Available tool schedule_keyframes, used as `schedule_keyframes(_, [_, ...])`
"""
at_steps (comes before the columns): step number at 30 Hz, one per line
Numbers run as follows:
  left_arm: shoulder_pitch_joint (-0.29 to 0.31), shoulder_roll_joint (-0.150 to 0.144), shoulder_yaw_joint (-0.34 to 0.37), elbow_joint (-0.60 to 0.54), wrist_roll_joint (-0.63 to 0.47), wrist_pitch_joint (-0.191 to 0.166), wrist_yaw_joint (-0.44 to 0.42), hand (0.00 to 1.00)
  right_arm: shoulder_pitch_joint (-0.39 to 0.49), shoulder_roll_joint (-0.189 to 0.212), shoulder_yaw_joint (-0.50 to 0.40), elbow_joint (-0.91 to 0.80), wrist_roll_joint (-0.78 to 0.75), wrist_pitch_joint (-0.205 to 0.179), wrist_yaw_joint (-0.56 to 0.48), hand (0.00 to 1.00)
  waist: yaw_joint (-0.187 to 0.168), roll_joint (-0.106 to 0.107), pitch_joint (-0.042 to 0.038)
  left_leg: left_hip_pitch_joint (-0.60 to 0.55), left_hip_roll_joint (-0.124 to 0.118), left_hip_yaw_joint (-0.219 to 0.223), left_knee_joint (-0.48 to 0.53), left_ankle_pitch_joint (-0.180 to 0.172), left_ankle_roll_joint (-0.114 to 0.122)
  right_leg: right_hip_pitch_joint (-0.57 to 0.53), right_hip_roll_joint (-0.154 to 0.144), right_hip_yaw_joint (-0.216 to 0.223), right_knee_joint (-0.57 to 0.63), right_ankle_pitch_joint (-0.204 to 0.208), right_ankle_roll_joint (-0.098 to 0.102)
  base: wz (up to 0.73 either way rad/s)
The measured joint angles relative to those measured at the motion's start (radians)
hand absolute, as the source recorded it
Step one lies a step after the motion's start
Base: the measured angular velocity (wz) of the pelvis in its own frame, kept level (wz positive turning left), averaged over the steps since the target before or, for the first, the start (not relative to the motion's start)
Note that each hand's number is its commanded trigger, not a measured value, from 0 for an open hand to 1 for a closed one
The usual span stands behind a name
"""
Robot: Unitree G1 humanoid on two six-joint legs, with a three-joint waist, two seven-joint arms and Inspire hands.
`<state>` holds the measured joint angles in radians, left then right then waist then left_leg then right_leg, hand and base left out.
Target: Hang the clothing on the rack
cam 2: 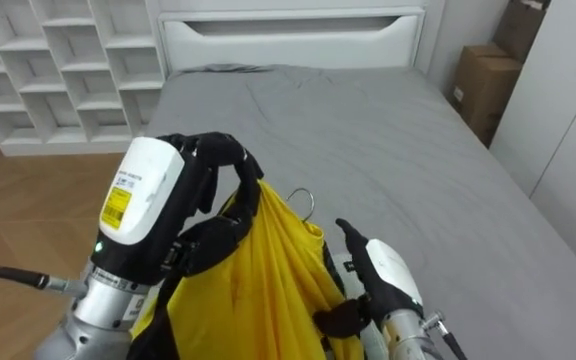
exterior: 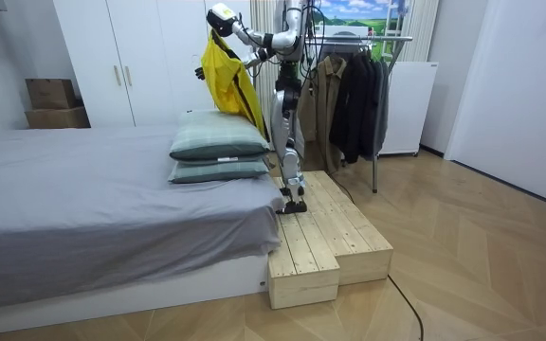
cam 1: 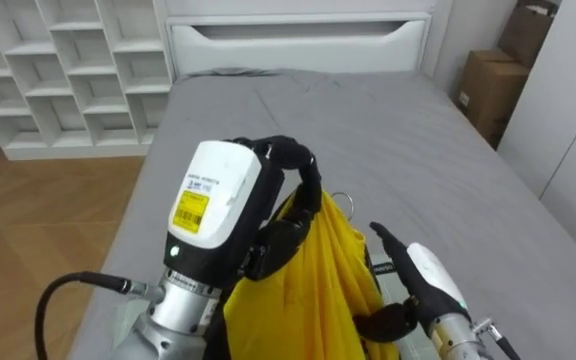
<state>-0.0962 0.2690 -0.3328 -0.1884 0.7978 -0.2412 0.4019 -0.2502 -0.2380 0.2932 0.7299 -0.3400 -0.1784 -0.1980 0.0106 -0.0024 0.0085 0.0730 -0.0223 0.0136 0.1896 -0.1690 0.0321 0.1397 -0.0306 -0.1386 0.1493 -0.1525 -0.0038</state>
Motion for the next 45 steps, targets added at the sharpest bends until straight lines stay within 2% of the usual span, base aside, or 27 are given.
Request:
schedule_keyframes(5, [0.0, -0.003, 0.0, -0.008, 0.002, 0.0, 0.0, 1.0, -0.001, 0.0, 0.0, 0.098, 0.083, -0.004, 0.01, 0.0, 0.0, 0.007, 0.0022, 0.008, 0.001, 0.001, 0.0, 0.0, 0.0, 0.009, -0.001, 0.002, -0.001, 0.0, 0.0, -0.01])
schedule_keyframes(9, [0.0, 0.014, 0.001, -0.056, 0.004, 0.0, 0.0, 1.0, -0.001, -0.001, -0.003, 0.155, 0.197, -0.004, 0.049, 0.0, -0.006, 0.019, -0.0002, -0.006, -0.005, -0.001, 0.002, 0.001, 0.003, 0.009, 0.0, 0.006, -0.015, -0.001, 0.002, 0.01])
schedule_keyframes(13, [-0.03, 0.017, 0.001, -0.069, 0.022, -0.006, -0.005, 1.0, -0.001, -0.001, -0.02, 0.178, 0.259, -0.01, 0.097, 0.0, -0.014, 0.028, 0.0007, -0.013, -0.008, -0.014, 0.013, 0.002, 0.003, 0.009, -0.001, -0.003, -0.019, -0.002, 0.003, 0.09])
schedule_keyframes(17, [-0.032, 0.019, 0.001, -0.069, 0.022, -0.026, -0.008, 1.0, -0.001, -0.001, -0.02, 0.178, 0.307, -0.021, 0.122, 0.0, -0.015, 0.028, 0.0011, -0.01, -0.008, -0.018, 0.012, 0.002, 0.003, 0.019, -0.001, -0.004, -0.017, -0.002, 0.003, 0.06])
schedule_keyframes(20, [-0.047, 0.016, 0.003, -0.068, 0.021, -0.035, -0.017, 1.0, -0.006, 0.001, -0.018, 0.172, 0.391, -0.022, 0.163, 0.0, 0.0, 0.025, 0.003, -0.011, -0.008, -0.017, 0.009, 0.002, 0.003, 0.008, -0.002, -0.001, -0.014, -0.005, 0.003, 0.0])
schedule_keyframes(23, [-0.052, 0.016, 0.003, -0.069, 0.019, -0.038, -0.018, 1.0, -0.006, -0.002, 0.007, 0.076, 0.468, -0.009, 0.234, 0.0, 0.002, 0.023, 0.0042, -0.016, -0.008, -0.015, 0.008, 0.002, 0.003, 0.0, -0.002, -0.001, -0.011, -0.005, 0.003, -0.02])
schedule_keyframes(27, [-0.064, 0.017, 0.007, -0.068, -0.002, -0.06, -0.016, 1.0, -0.007, -0.009, 0.042, -0.026, 0.614, -0.016, 0.298, 0.0, 0.02, 0.02, 0.0053, -0.004, -0.007, -0.016, 0.008, 0.002, 0.003, 0.008, -0.003, -0.005, -0.004, -0.004, 0.003, 0.01])
schedule_keyframes(29, [-0.065, 0.017, 0.016, -0.068, -0.003, -0.073, -0.014, 1.0, -0.007, -0.009, 0.042, -0.067, 0.628, -0.015, 0.327, 0.0, 0.023, 0.019, 0.006, -0.007, -0.006, -0.017, 0.008, 0.002, 0.003, 0.004, -0.003, -0.008, -0.001, -0.004, 0.003, 0.05])
schedule_keyframes(32, [-0.064, 0.017, 0.018, -0.068, -0.001, -0.075, -0.014, 1.0, -0.006, 0.001, 0.044, -0.156, 0.637, -0.015, 0.375, 0.0, 0.025, 0.015, 0.0087, -0.008, -0.006, -0.017, 0.008, 0.002, 0.003, 0.003, -0.002, -0.008, 0.0, -0.005, 0.003, 0.0])
schedule_keyframes(37, [-0.064, 0.018, 0.016, -0.063, -0.001, -0.075, -0.013, 1.0, -0.007, 0.002, 0.071, -0.309, 0.658, -0.007, 0.434, 0.0, 0.029, 0.015, 0.0088, -0.006, -0.007, -0.016, 0.007, 0.002, 0.004, 0.004, -0.003, -0.002, 0.002, -0.004, 0.003, 0.0])
schedule_keyframes(40, [-0.064, 0.015, 0.016, -0.054, -0.001, -0.075, -0.013, 1.0, -0.008, 0.011, 0.076, -0.327, 0.685, -0.006, 0.448, 0.0, 0.029, 0.016, 0.0091, 0.007, -0.006, -0.015, 0.007, 0.002, 0.004, 0.017, -0.003, -0.003, 0.002, -0.004, 0.003, 0.0])
schedule_keyframes(41, [-0.064, 0.014, 0.016, -0.052, -0.001, -0.075, -0.013, 1.0, -0.008, 0.012, 0.076, -0.335, 0.699, -0.005, 0.454, 0.4, 0.028, 0.017, 0.0086, 0.011, -0.006, -0.015, 0.006, 0.002, 0.004, 0.02, -0.003, -0.002, 0.002, -0.004, 0.003, 0.0])
schedule_keyframes(42, [-0.064, 0.014, 0.017, -0.051, -0.001, -0.076, -0.012, 1.0, -0.008, 0.012, 0.075, -0.35, 0.71, -0.005, 0.458, 0.85, 0.028, 0.017, 0.0089, 0.01, -0.006, -0.014, 0.005, 0.002, 0.004, 0.019, -0.003, -0.003, 0.002, -0.004, 0.003, 0.0])
schedule_keyframes(43, [-0.064, 0.014, 0.017, -0.048, -0.001, -0.078, -0.012, 1.0, -0.008, 0.011, 0.075, -0.356, 0.719, -0.005, 0.461, 1.0, 0.028, 0.017, 0.0089, 0.01, -0.006, -0.014, 0.005, 0.002, 0.004, 0.019, -0.003, -0.003, 0.002, -0.004, 0.003, 0.0])
schedule_keyframes(45, [-0.064, 0.014, 0.016, -0.044, -0.001, -0.079, -0.012, 1.0, -0.008, 0.013, 0.075, -0.381, 0.736, -0.005, 0.464, 1.0, 0.028, 0.017, 0.0089, 0.01, -0.006, -0.013, 0.005, 0.002, 0.004, 0.019, -0.003, -0.003, 0.002, -0.004, 0.003, 0.0])
